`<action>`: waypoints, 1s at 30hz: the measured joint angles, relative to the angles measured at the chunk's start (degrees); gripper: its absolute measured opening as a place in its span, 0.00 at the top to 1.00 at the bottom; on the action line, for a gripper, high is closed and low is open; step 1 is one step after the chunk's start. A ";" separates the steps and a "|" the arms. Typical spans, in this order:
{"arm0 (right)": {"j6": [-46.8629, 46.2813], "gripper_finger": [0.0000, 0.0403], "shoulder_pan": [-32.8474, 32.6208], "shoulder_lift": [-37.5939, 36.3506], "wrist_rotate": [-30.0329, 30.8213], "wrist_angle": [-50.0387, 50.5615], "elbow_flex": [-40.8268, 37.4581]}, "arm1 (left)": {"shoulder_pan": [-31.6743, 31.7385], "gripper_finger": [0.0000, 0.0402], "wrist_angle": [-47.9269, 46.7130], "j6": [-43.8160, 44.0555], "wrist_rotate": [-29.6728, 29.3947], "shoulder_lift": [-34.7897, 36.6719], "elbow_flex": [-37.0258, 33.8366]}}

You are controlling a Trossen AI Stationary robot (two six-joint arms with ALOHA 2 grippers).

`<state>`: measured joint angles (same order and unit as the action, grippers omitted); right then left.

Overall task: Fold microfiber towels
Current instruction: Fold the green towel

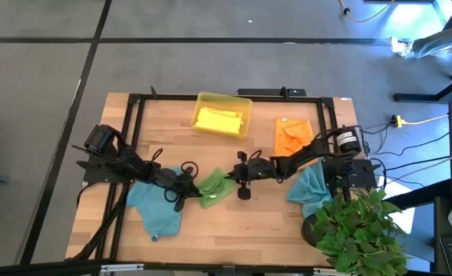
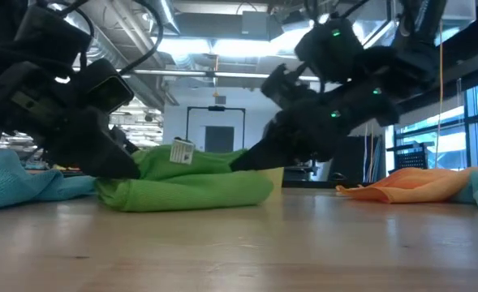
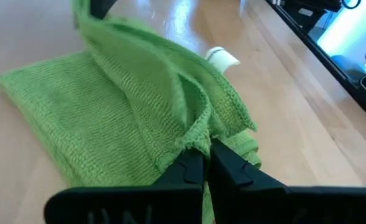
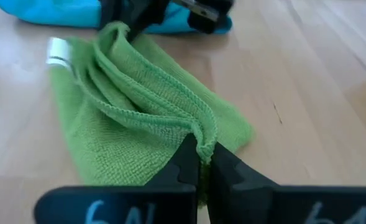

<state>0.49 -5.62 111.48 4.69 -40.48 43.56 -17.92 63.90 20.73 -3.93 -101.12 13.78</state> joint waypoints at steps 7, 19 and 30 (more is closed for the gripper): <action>-0.20 0.98 0.87 2.58 -0.17 3.75 3.69 | -0.45 0.94 0.07 -0.12 0.91 0.32 -0.02; -0.17 0.96 0.91 2.58 0.07 3.94 3.88 | 0.29 0.72 -5.57 -4.11 3.08 10.81 -0.02; 1.24 0.69 0.91 2.39 1.25 -2.60 3.86 | -0.22 0.73 -6.49 -10.27 3.62 19.17 -0.02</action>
<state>1.73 -4.71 113.86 5.93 -43.07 47.42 -18.15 57.41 10.46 -0.32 -81.95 13.76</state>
